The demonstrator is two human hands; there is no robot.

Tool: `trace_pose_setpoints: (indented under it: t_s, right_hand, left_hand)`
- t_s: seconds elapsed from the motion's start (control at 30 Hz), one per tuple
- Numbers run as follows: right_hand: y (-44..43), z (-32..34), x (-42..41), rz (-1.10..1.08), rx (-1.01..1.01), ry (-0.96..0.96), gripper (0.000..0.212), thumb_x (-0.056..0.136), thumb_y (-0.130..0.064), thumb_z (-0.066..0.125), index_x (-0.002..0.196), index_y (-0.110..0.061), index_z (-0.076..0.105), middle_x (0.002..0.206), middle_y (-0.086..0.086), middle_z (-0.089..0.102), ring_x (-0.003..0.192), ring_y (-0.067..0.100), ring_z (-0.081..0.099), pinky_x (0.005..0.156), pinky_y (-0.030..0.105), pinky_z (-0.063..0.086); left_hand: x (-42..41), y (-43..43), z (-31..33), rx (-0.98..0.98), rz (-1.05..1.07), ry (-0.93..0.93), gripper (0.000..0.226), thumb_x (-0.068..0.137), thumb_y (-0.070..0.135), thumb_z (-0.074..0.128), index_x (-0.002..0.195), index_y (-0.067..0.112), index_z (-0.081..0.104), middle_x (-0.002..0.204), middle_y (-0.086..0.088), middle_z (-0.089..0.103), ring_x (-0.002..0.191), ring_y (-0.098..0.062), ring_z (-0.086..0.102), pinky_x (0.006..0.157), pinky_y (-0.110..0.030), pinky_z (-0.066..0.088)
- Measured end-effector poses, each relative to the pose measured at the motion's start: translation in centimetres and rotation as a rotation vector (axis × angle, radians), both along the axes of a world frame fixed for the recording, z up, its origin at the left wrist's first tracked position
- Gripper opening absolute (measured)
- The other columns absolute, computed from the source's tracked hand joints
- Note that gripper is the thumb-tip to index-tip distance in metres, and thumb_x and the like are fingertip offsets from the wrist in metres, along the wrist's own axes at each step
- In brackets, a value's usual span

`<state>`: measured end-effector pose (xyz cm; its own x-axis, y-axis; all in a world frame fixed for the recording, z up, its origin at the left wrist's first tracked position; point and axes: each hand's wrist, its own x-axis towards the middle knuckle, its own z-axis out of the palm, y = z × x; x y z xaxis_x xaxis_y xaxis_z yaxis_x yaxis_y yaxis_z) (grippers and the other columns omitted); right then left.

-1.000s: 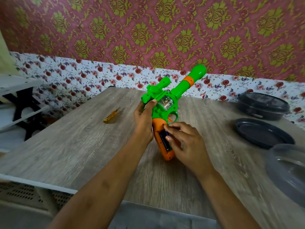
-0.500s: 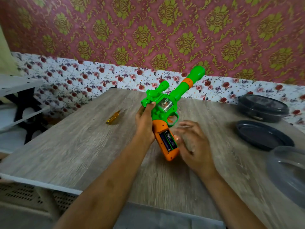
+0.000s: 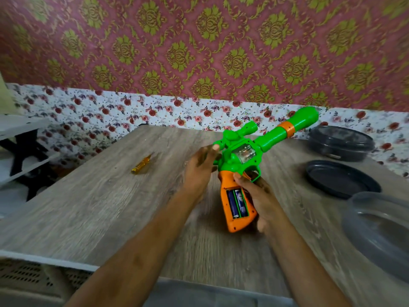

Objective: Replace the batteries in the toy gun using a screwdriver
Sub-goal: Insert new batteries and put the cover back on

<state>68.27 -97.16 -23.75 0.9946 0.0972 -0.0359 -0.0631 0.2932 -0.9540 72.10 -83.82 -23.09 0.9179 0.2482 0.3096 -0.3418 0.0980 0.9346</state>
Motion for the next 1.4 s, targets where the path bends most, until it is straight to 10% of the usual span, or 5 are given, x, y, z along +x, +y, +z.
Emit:
trace_pose_setpoints:
  t_s: [0.23,0.67,0.93,1.13,1.4]
  right_hand:
    - [-1.7,-0.6,1.5,-0.266,0.228,-0.076,0.017,0.080,-0.005,0.066,0.089,-0.019,0.061,0.066,-0.011,0.071,0.058,0.003,0.066,0.058,0.026,0.056]
    - [-2.2,-1.5,2.9,-0.264,0.185,-0.044,0.036,0.079,-0.011,0.070,0.114,-0.015,0.060,0.108,0.011,0.068,0.079,0.020,0.066,0.079,0.043,0.056]
    - [-2.5,-2.1,3.6,-0.256,0.256,-0.022,0.038,0.079,-0.011,0.069,0.115,-0.017,0.058,0.101,0.008,0.068,0.067,0.012,0.068,0.064,0.035,0.059]
    - [-2.7,-2.2,3.2,-0.213,0.252,-0.028,0.041,0.079,-0.011,0.068,0.118,-0.016,0.056,0.096,0.003,0.068,0.070,0.013,0.067,0.059,0.031,0.058]
    - [-1.9,-1.7,2.4,-0.107,0.257,-0.044,0.068,0.061,-0.025,0.073,0.125,-0.013,0.053,0.101,0.006,0.066,0.078,0.017,0.066,0.068,0.039,0.058]
  left_hand:
    - [1.1,3.4,-1.3,-0.050,0.308,0.029,0.012,0.096,0.011,0.049,0.100,0.010,0.060,0.089,-0.007,0.063,0.075,-0.012,0.058,0.064,-0.021,0.053]
    - [10.5,0.6,0.2,1.497,0.224,0.340,0.038,0.088,0.044,0.057,0.099,0.008,0.062,0.113,-0.018,0.061,0.103,-0.033,0.058,0.074,-0.033,0.043]
    - [9.7,0.5,0.1,1.117,0.124,0.279,0.021,0.086,0.016,0.065,0.102,0.006,0.074,0.108,-0.012,0.070,0.096,-0.025,0.064,0.079,-0.029,0.049]
    - [3.0,1.2,3.1,0.064,0.010,0.318,0.017,0.093,0.005,0.054,0.078,0.012,0.056,0.093,-0.011,0.060,0.086,-0.026,0.061,0.061,-0.028,0.057]
    - [-4.8,1.0,1.0,-0.274,-0.193,0.273,0.022,0.098,0.002,0.042,0.116,0.011,0.051,0.099,-0.009,0.060,0.081,-0.018,0.061,0.058,-0.020,0.058]
